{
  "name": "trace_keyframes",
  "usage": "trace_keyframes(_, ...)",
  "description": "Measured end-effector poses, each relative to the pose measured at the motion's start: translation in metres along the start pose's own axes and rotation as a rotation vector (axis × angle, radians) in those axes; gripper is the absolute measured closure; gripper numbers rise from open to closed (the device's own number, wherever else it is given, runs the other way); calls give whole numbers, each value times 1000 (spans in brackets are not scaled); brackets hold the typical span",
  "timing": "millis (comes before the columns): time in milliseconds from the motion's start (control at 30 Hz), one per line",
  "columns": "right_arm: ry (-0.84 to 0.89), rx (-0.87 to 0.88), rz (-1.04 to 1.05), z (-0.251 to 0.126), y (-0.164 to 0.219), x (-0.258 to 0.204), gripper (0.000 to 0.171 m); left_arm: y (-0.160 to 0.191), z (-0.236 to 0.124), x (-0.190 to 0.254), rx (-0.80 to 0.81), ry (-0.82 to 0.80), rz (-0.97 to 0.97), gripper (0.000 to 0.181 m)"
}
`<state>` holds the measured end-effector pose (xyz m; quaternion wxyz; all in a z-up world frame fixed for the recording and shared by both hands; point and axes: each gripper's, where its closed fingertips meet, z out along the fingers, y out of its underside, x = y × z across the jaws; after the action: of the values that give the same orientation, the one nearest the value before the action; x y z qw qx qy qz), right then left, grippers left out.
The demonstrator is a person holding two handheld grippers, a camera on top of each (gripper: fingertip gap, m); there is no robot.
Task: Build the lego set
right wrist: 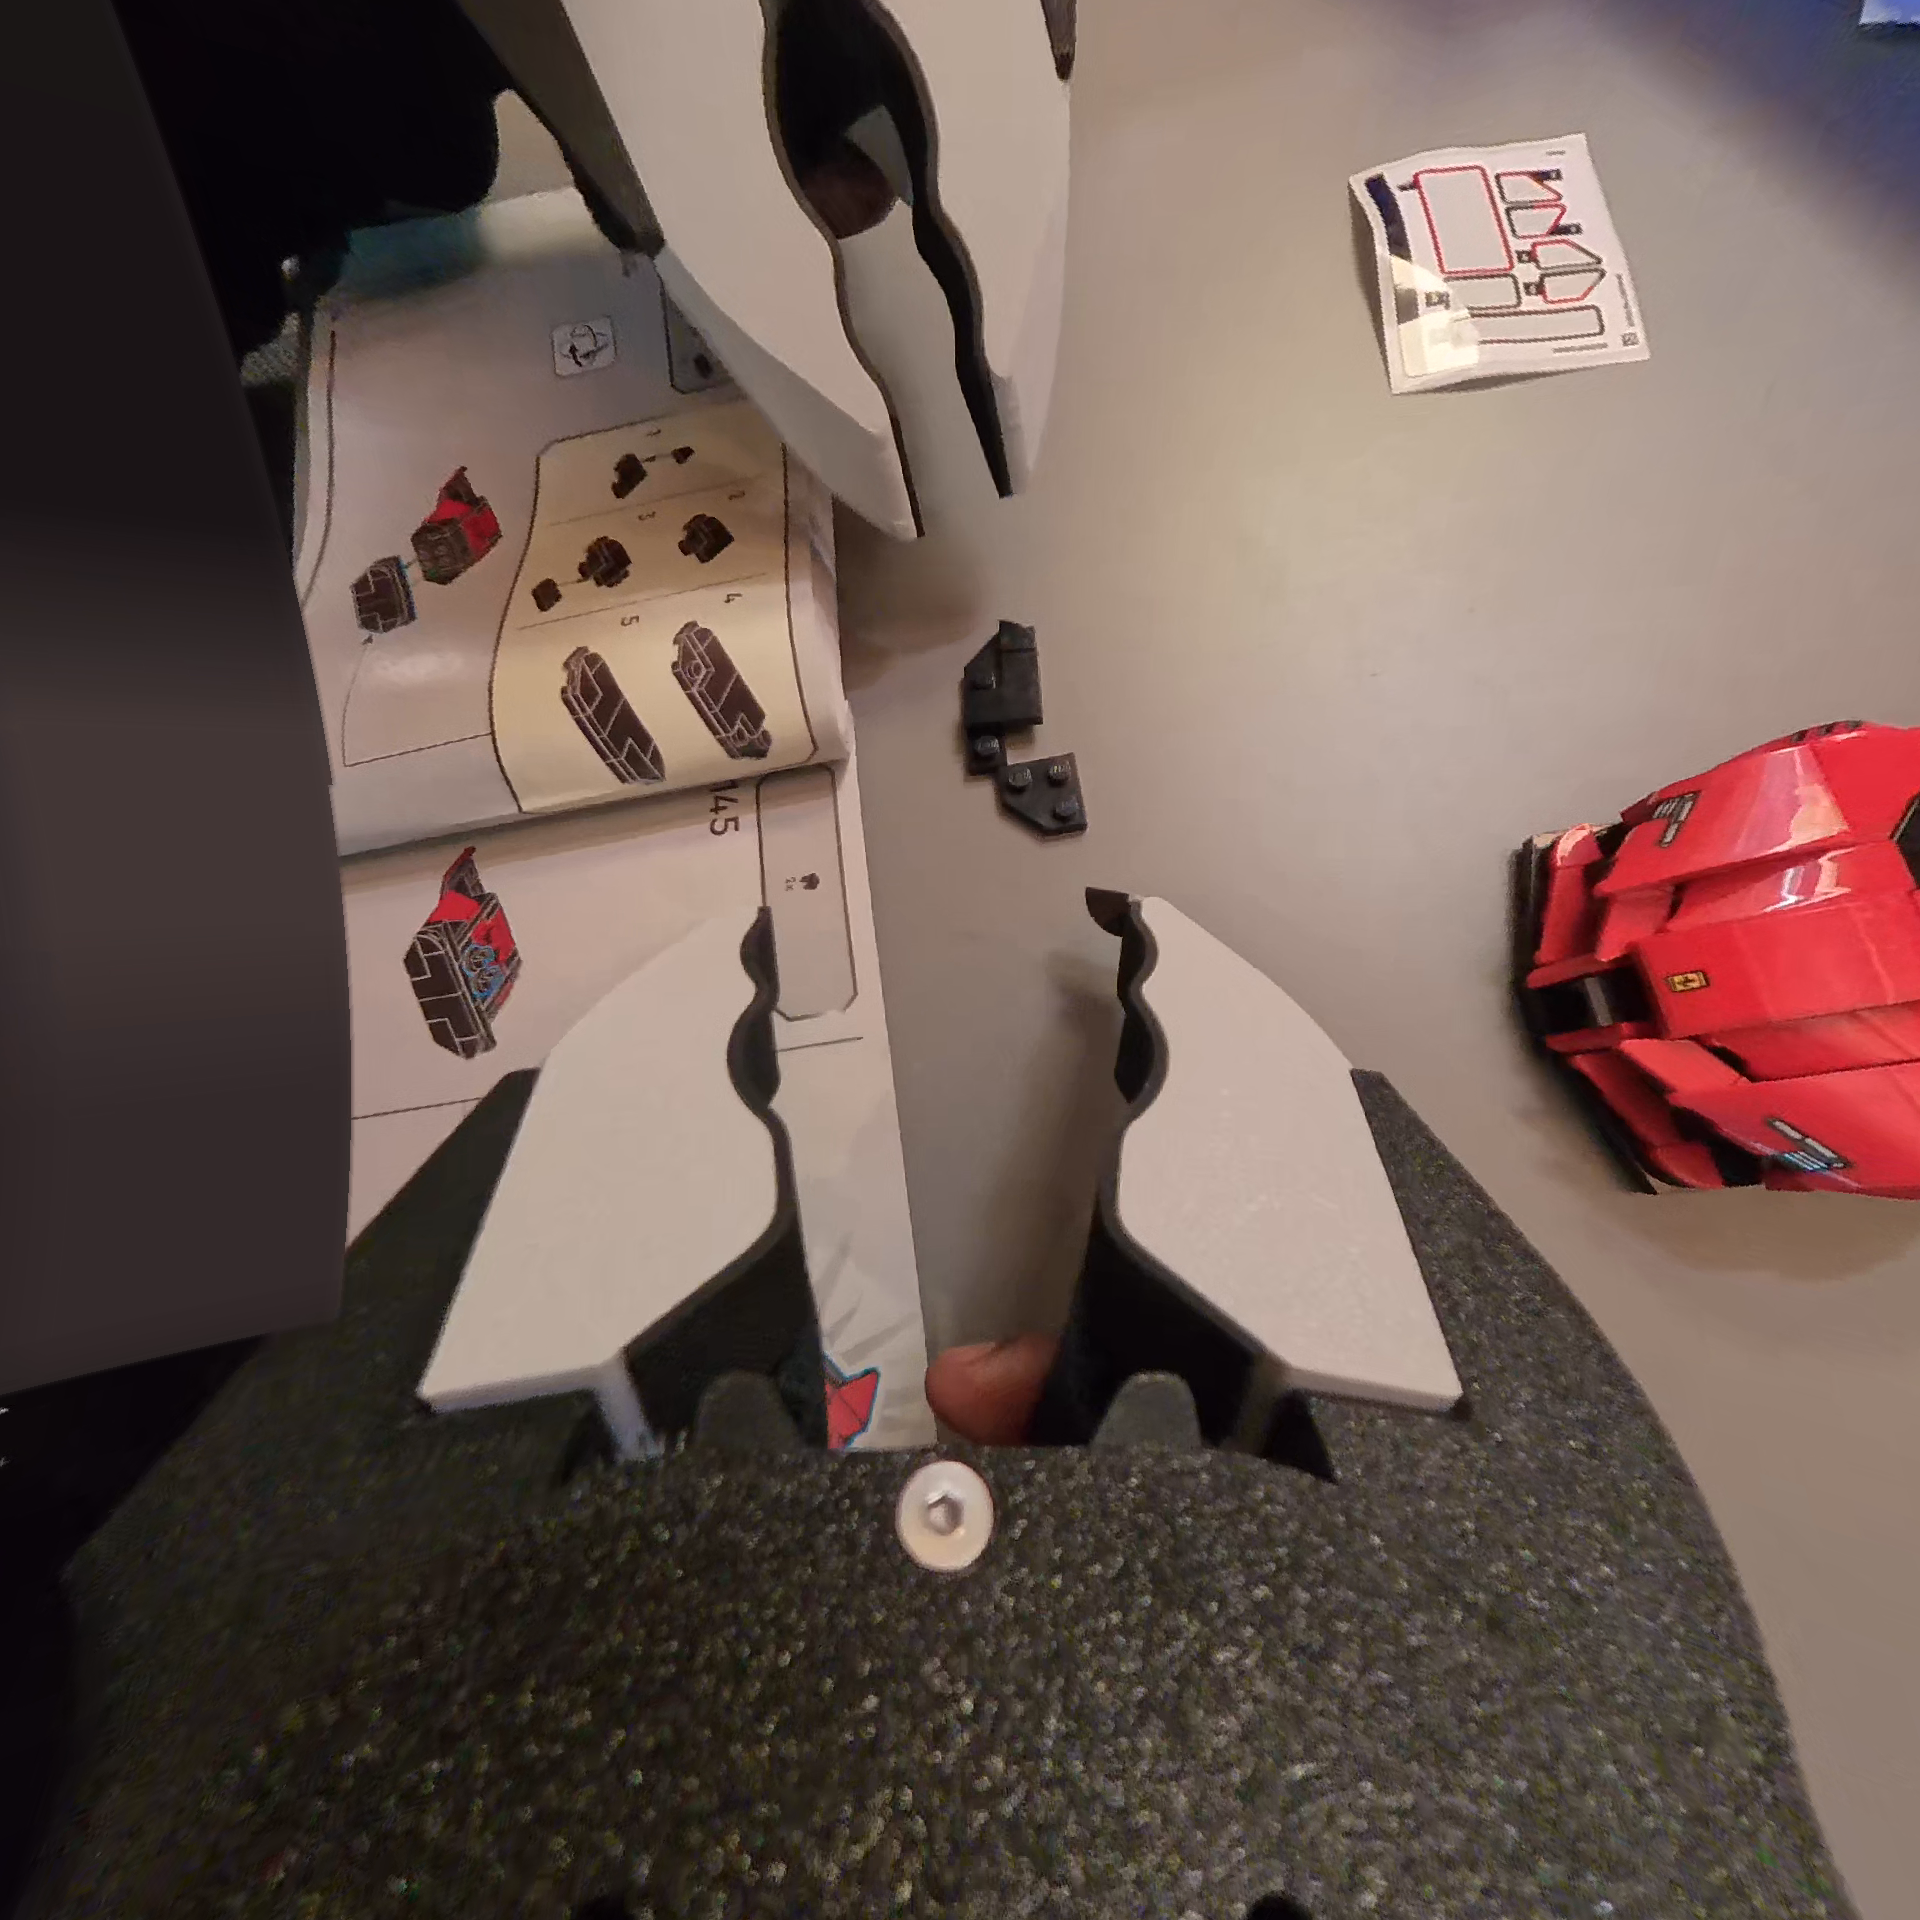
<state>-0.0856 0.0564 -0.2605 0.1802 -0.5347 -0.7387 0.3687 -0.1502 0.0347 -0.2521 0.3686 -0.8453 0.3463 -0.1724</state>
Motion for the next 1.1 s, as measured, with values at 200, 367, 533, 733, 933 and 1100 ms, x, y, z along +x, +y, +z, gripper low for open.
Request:
trace_keyframes(200, -40, 39, 13, 6, -6, -6, 105, -6, 1, -1, 38, 14, -26, 166)
trace_keyframes(367, -32, -40, -44, 11, -3, -4, 104, -4, 12, 0, -5, 27, -2, 166)
trace_keyframes(533, -38, -47, -98, 8, -14, 2, 118, -5, 18, -2, -30, 29, 22, 166)
trace_keyframes(733, -33, -77, -115, 14, -16, 16, 131, -4, 21, -5, -55, 14, 58, 165)
trace_keyframes(933, -52, -46, -116, 18, -17, 7, 120, -13, 19, -1, 7, 29, 34, 166)
trace_keyframes(1100, -58, -91, -149, 20, -10, 4, 114, -7, 19, -7, -26, 16, -15, 168)
